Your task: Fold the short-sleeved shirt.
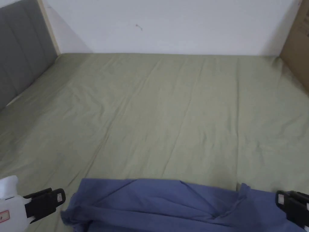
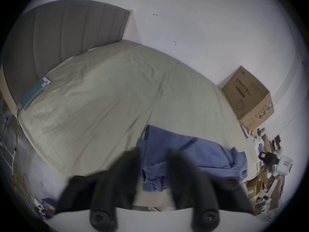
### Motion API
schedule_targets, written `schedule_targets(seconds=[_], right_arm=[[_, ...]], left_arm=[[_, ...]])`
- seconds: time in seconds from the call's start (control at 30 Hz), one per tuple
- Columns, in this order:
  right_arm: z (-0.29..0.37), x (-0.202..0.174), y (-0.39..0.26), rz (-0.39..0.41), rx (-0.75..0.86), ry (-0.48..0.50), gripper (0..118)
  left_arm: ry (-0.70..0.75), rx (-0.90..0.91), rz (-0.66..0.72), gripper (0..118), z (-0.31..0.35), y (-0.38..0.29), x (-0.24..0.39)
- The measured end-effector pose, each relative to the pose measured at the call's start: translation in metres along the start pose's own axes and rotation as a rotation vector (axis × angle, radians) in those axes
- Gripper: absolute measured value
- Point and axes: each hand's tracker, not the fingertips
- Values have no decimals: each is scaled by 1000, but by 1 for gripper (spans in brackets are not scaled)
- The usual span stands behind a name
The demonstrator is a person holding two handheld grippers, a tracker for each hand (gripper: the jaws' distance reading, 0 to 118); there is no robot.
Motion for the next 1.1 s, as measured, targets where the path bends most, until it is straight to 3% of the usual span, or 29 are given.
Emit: schedule_targets(seconds=[0.03,0.1,0.3,0.33,0.37,0.43,0.47,0.8,0.87,0.9,1.0,1.1], right_arm=[[-4,-11,0,9,24,25,0],[-14,-32,-2,36,25,59,0],[-42,-81,-12,100,-69,159,0],[-45,-87,-14,110,-84,162,0],[-51,-92,-18,121,-101,167,0],[-56,-100,-21,130,-125,174,0],[-57,-103,-23,133,-136,178,0],[-68,-122,-25,154,-190,172,0],[-68,-123,-25,144,-190,178,0],[-69,-124,-26,139,-192,182,0],[-71,-124,-27,130,-207,194,0],[-69,-121,-28,131,-208,191,0]], left_arm=[[6,-16,11,6,0,-3,-4],[17,-34,42,2,-1,-9,-13],[-97,-48,199,3,-6,-25,-44],[-126,-56,224,16,-9,-26,-50],[-146,-60,243,39,-14,-28,-56],[-184,-82,296,98,-24,-32,-61],[-198,-108,303,105,-32,-34,-63],[-385,-195,439,105,-96,-33,-81],[-420,-234,437,99,-105,-30,-81],[-413,-243,431,89,-109,-31,-80],[-308,-311,382,18,-124,-34,-73],[-349,-322,437,13,-124,-33,-76]])
